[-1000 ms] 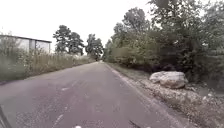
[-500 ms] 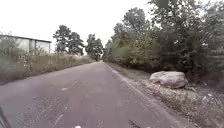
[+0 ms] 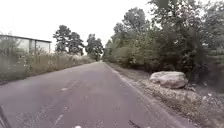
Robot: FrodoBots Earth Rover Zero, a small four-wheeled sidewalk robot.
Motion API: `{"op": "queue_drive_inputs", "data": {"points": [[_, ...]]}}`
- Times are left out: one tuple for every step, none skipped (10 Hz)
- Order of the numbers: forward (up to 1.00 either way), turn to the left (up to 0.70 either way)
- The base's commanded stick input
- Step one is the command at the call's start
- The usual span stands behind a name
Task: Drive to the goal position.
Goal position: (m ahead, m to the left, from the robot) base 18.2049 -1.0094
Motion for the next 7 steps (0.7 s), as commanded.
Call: {"op": "queue_drive_inputs", "data": {"points": [[0.07,0.0],[0.07,0.0],[0.07,0.0],[0.07,0.0],[0.07,0.0],[0.07,0.0],[0.07,0.0]]}}
